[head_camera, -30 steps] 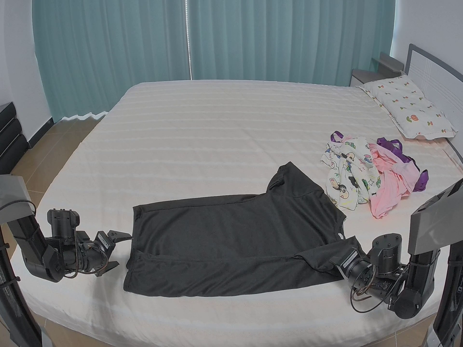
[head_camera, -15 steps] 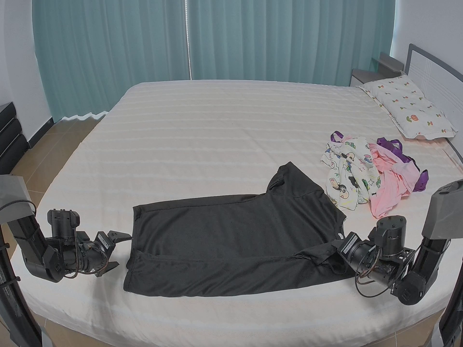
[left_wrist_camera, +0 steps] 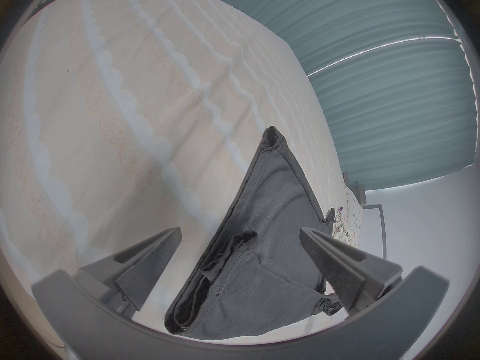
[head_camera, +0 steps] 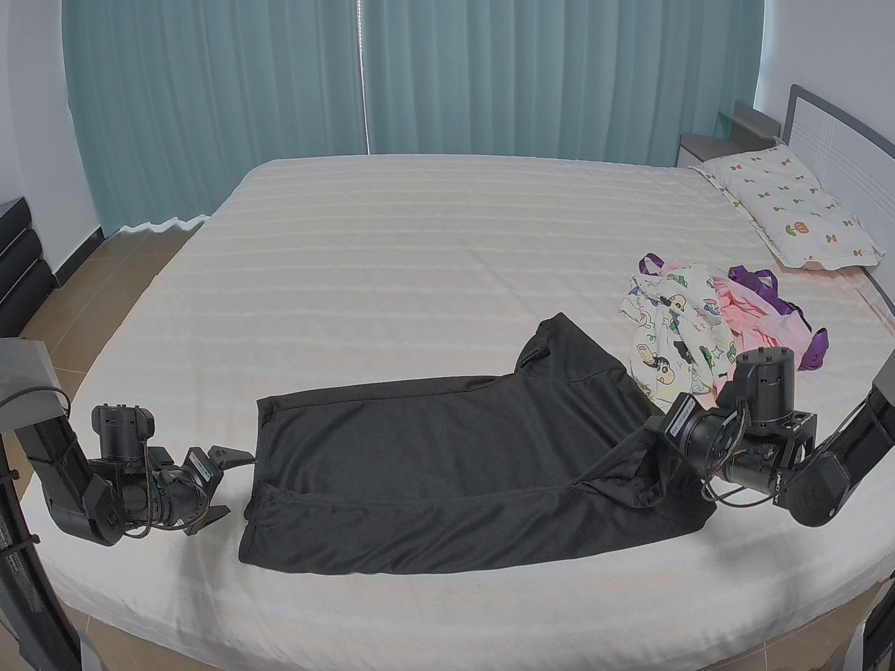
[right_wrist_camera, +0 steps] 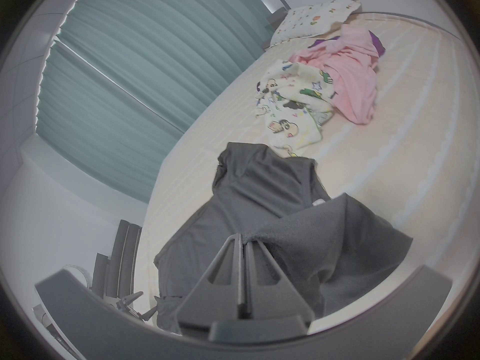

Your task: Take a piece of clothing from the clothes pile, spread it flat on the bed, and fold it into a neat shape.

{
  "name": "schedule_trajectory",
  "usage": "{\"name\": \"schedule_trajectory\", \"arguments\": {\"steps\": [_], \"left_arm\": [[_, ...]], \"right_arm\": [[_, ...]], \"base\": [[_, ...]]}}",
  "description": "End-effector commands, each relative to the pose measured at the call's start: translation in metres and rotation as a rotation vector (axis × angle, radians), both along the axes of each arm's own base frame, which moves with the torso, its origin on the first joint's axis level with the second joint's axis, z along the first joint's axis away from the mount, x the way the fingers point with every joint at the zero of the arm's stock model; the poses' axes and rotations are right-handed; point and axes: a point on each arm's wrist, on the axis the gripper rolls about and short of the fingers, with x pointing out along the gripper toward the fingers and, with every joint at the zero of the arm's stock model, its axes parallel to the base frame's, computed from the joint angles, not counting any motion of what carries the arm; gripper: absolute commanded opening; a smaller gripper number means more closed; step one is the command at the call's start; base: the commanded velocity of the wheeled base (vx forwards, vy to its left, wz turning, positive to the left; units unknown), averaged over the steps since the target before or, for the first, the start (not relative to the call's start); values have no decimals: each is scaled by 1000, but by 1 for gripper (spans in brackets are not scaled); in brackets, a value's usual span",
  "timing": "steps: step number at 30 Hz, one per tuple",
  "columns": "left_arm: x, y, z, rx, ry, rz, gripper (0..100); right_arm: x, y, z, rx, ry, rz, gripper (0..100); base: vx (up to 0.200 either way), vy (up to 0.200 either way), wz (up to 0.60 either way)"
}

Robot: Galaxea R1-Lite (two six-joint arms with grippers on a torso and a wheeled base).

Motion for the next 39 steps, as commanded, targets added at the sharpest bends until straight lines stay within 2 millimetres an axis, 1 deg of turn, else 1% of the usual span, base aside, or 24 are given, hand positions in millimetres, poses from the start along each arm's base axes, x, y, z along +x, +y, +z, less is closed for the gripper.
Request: {"name": "schedule_trajectory", "arguments": {"steps": [1,10,14,16,17,19,21,24,25,26,28,29,34,35,39], "left_arm": [[0,0,0,0,0,0,100],[0,0,0,0,0,0,100],[0,0,0,0,0,0,100],[0,0,0,0,0,-1,100],[0,0,0,0,0,0,100],[1,0,0,0,-1,0,100],[0,0,0,0,0,-1,100],[0,0,0,0,0,-1,100],[0,0,0,0,0,-1,100],[0,0,0,0,0,-1,100],[1,0,0,0,-1,0,100],[0,0,0,0,0,-1,100],[1,0,0,0,-1,-1,100],[1,0,0,0,0,-1,100],[1,0,0,-1,-1,1,100]], "right_arm": [[6,1,22,14,-64,18,0],[16,0,29,6,-9,35,0],[12,-1,25,-15,51,36,0],[1,-5,30,-25,81,39,0],[0,-5,30,-27,85,41,0],[-14,-9,39,-40,117,62,0],[-23,-12,45,-52,143,82,0],[-32,-15,50,-63,183,99,0],[-32,-15,50,-63,183,99,0],[-36,-16,45,-82,223,105,0],[-36,-16,39,-99,248,111,0],[-37,-17,31,-113,282,116,0],[-42,-18,16,-154,336,139,0],[-41,-18,13,-158,346,138,100],[-40,-20,10,-170,360,138,100]], "base": [[0,0,0],[0,0,0],[0,0,0],[0,0,0],[0,0,0],[0,0,0],[0,0,0],[0,0,0],[0,0,0],[0,0,0],[0,0,0],[0,0,0],[0,0,0],[0,0,0],[0,0,0]]}}
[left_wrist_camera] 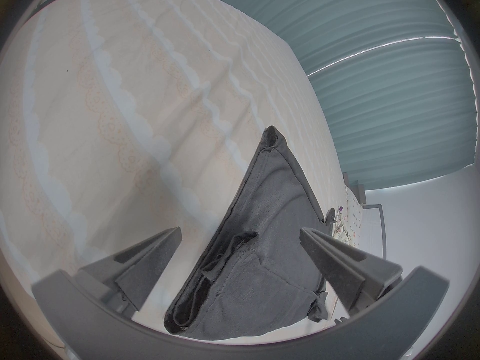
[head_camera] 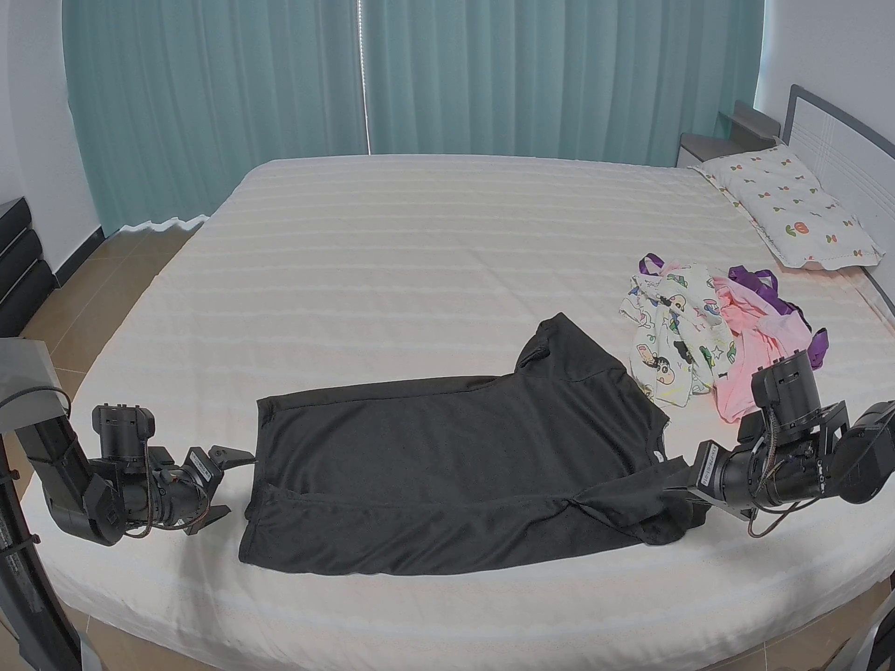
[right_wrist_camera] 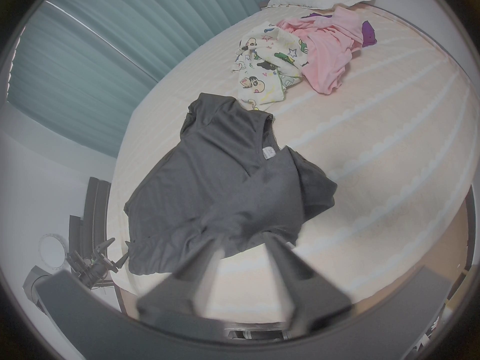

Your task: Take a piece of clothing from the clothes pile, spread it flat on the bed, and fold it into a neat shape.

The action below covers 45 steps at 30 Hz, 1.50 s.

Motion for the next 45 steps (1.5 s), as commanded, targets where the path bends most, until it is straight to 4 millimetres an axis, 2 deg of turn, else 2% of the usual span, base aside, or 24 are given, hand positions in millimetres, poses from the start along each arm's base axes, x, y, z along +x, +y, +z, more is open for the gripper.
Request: {"name": "schedule_trajectory", "arguments": {"steps": [1,6,11,22,36,37,45], "left_arm": [[0,0,0,-1,0,2,100],[0,0,0,0,-1,1,100],[0,0,0,0,-1,1,100],[0,1,0,0,-1,2,100],[0,0,0,0,1,1,100],[0,0,0,0,1,1,100],[0,0,0,0,1,1,100]], "right_arm": [[1,-3,-4,-13,15,-2,100],[3,-7,-2,-14,2,-15,100],[18,-10,-20,-30,41,-30,100],[41,-14,-50,-87,-12,26,100],[55,-18,-64,-79,-54,2,100],[57,-18,-66,-78,-57,2,0],[66,-29,-67,-63,-101,-48,0]], "base": [[0,0,0],[0,0,0],[0,0,0],[0,0,0],[0,0,0],[0,0,0],[0,0,0]]}}
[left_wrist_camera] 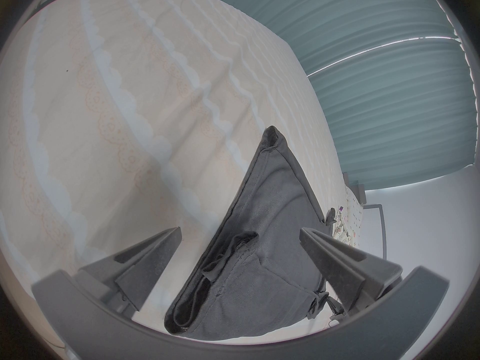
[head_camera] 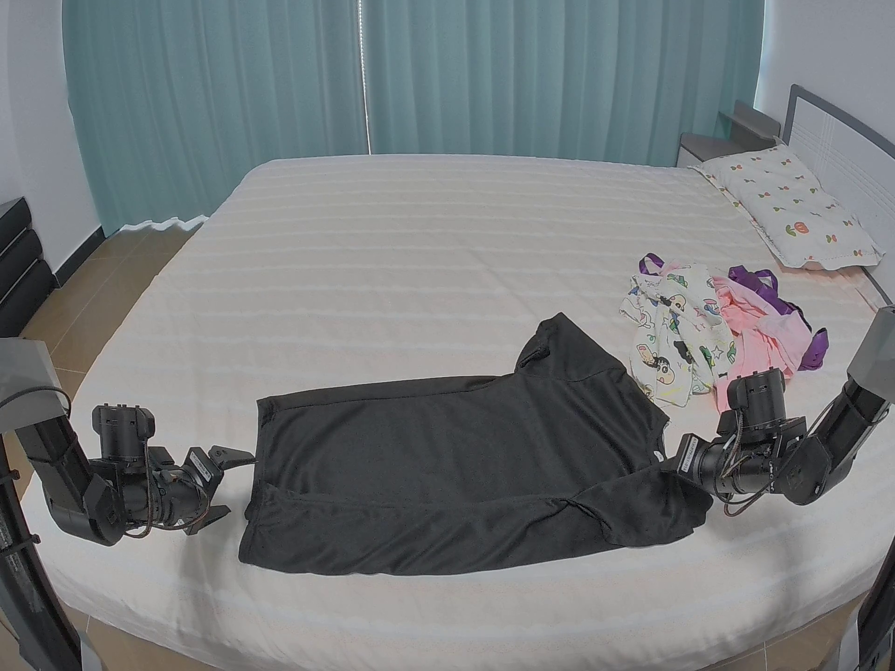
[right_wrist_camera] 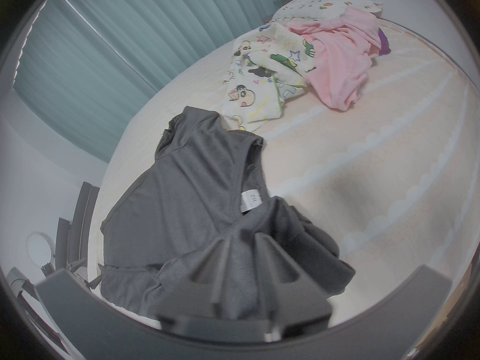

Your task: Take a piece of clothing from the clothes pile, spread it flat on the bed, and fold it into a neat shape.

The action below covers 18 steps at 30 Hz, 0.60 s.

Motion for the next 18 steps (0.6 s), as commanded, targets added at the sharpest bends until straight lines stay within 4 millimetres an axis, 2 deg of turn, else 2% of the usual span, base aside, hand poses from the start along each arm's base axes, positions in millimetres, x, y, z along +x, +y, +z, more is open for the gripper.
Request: {"name": "schedule_trajectory", "arguments": {"steps": [1,15,16,18], "left_arm": [[0,0,0,0,1,0,100],[0,1,0,-3,-1,5,100],[0,1,0,-3,-1,5,100],[0,1,1,-5,-1,7,100]], "right_arm": [[2,-6,-5,3,14,-27,0],[8,-21,-2,92,-43,-124,0],[8,-21,-2,92,-43,-124,100],[5,-21,-3,105,-31,-115,100]], "base": [[0,0,0],[0,0,0],[0,0,0],[0,0,0]]}}
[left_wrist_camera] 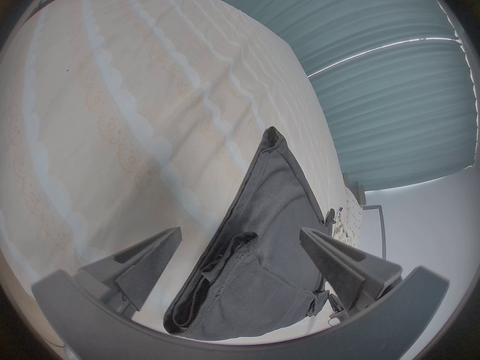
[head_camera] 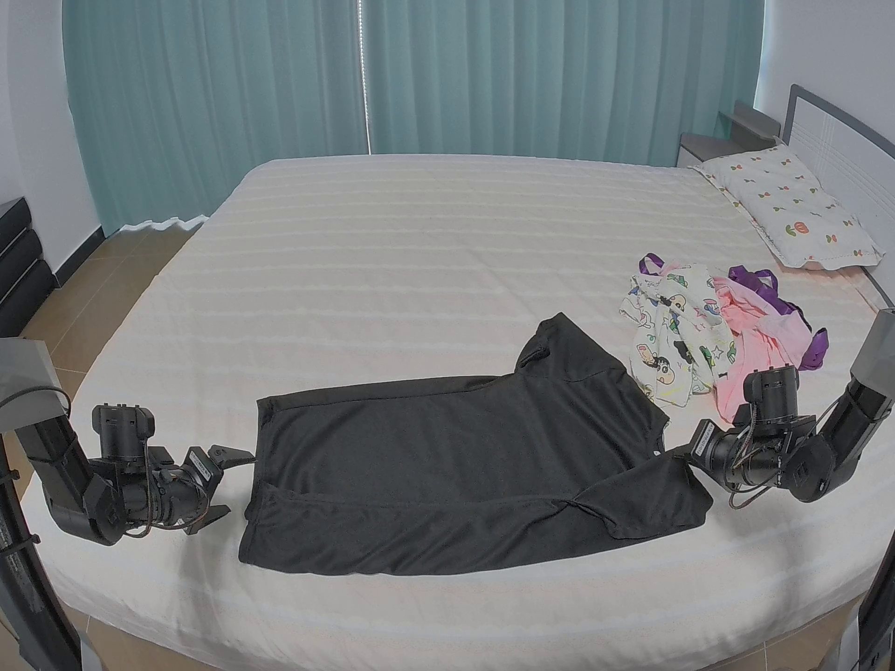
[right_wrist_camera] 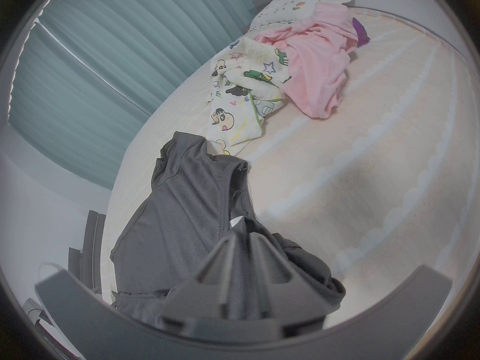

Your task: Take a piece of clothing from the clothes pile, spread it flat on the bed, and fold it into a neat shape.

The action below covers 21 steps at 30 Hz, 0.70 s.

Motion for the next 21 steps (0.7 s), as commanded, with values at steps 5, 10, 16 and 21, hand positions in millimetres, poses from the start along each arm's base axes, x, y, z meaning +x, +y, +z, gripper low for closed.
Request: {"name": "schedule_trajectory", "arguments": {"steps": [5,10,16,21], "left_arm": [[0,0,4,-3,-14,-1,100],[6,-3,6,14,-79,-18,100],[8,-21,8,39,-168,-55,100],[10,-33,-4,129,-152,-61,100]], "right_arm": [[-13,-1,-4,18,25,21,100],[-22,-3,-3,41,-28,2,100],[-25,-5,-2,56,-70,-11,100],[-26,-2,-3,55,-65,-2,100]], "base": [[0,0,0],[0,0,0],[0,0,0],[0,0,0]]}}
